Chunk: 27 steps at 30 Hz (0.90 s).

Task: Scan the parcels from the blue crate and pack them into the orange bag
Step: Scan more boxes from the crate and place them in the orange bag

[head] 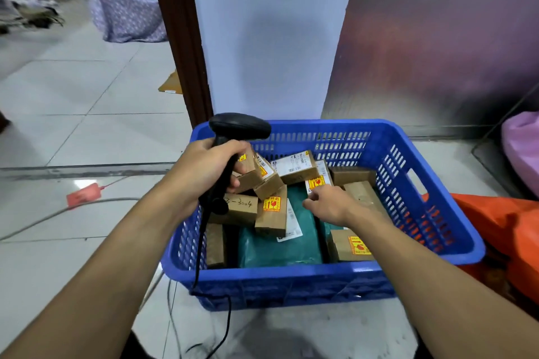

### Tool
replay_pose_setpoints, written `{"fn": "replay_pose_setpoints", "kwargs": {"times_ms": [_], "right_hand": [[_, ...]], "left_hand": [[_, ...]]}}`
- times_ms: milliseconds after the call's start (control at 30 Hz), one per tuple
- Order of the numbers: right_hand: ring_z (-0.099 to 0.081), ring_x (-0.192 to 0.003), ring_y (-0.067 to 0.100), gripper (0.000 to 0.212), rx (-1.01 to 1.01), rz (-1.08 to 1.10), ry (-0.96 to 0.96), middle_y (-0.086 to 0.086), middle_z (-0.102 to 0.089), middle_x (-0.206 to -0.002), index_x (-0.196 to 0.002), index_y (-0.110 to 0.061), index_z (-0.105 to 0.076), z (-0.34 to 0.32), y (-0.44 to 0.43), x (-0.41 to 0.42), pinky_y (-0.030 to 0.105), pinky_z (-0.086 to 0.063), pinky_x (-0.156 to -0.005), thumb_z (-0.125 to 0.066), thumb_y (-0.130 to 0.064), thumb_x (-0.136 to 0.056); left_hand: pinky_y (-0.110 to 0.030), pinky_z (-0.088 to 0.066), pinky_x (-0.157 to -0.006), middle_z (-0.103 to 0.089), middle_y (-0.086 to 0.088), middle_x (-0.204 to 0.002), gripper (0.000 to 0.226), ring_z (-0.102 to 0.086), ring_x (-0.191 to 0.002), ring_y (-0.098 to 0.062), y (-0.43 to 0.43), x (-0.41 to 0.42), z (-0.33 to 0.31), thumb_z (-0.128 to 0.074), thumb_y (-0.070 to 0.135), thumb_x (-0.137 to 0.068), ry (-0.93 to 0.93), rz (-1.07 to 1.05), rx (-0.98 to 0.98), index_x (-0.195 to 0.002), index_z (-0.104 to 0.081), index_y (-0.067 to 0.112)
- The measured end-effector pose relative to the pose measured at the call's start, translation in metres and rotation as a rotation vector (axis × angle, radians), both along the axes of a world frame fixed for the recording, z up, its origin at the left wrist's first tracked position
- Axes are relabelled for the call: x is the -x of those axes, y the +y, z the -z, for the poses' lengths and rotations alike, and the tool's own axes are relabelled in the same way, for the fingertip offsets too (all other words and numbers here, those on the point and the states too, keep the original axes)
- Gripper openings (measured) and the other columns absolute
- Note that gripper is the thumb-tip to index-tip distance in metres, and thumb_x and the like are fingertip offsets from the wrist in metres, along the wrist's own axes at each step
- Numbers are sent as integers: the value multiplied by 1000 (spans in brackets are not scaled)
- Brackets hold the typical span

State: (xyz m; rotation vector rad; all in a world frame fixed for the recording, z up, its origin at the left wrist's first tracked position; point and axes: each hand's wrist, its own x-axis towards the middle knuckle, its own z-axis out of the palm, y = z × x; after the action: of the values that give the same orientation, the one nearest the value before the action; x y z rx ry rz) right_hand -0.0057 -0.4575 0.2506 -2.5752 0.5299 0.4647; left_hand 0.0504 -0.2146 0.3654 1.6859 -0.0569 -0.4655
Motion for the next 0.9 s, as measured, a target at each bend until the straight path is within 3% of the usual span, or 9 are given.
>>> {"fn": "replay_pose_setpoints", "kwargs": {"times_ms": [233,433,533,667,767,833,900], "right_hand": [[-64,-93,19,28,132,-25,40,2,-71,-103,-104,-19,-69,18,-4,-20,41,-56,-88,-54,-44,-101],[-64,-113,25,59,155,-68,12,7,-66,-128,-144,-16,-44,35,26,-42,39,-54,-92,-54,-54,-100],[-65,-106,25,68,8,-41,-23,6,-68,-121,-145,-16,-39,45,37,-60,44,-55,-91,-55,-60,-96],[-64,-110,24,72,-221,42,-120,6,-63,-134,-153,-19,-33,36,43,-95,46,-54,-95,-55,-59,-97],[-69,-99,22,69,-509,208,-117,6,-63,-130,-152,-18,-37,35,50,-117,38,-59,-77,-55,-57,-98],[-71,-98,22,65,-676,310,-58,9,-58,-140,-151,-14,-41,36,58,-123,32,-60,-71,-51,-55,-101],[-69,-106,24,65,-770,352,-23,12,-54,-148,-153,-14,-42,42,65,-126,35,-61,-83,-49,-55,-103]], "left_hand": [[-28,-54,-54,-70,-6,-69,19,-60,-53,-16,13,-25,-3,-67,28,-99,6,-104,29,-102,-69,9],[-24,-51,-48,-69,2,-64,15,-58,-51,-11,18,-39,-5,-65,30,-99,-67,-139,-44,-101,-68,16],[-26,-52,-52,-70,1,-65,13,-59,-54,-12,21,-41,-1,-65,30,-99,-81,-123,-108,-99,-69,17],[-32,-52,-62,-73,1,-71,15,-61,-55,-12,28,-43,3,-66,32,-96,-163,-100,-235,-95,-70,18],[-30,-52,-61,-72,4,-67,14,-61,-54,-11,30,-44,3,-66,33,-96,-178,-82,-248,-95,-70,20],[-25,-48,-55,-70,5,-63,15,-59,-51,-10,28,-44,3,-66,33,-96,-172,-66,-262,-92,-70,20],[-26,-48,-54,-70,3,-63,18,-58,-50,-11,27,-44,4,-66,33,-96,-160,-67,-264,-88,-69,17]]}}
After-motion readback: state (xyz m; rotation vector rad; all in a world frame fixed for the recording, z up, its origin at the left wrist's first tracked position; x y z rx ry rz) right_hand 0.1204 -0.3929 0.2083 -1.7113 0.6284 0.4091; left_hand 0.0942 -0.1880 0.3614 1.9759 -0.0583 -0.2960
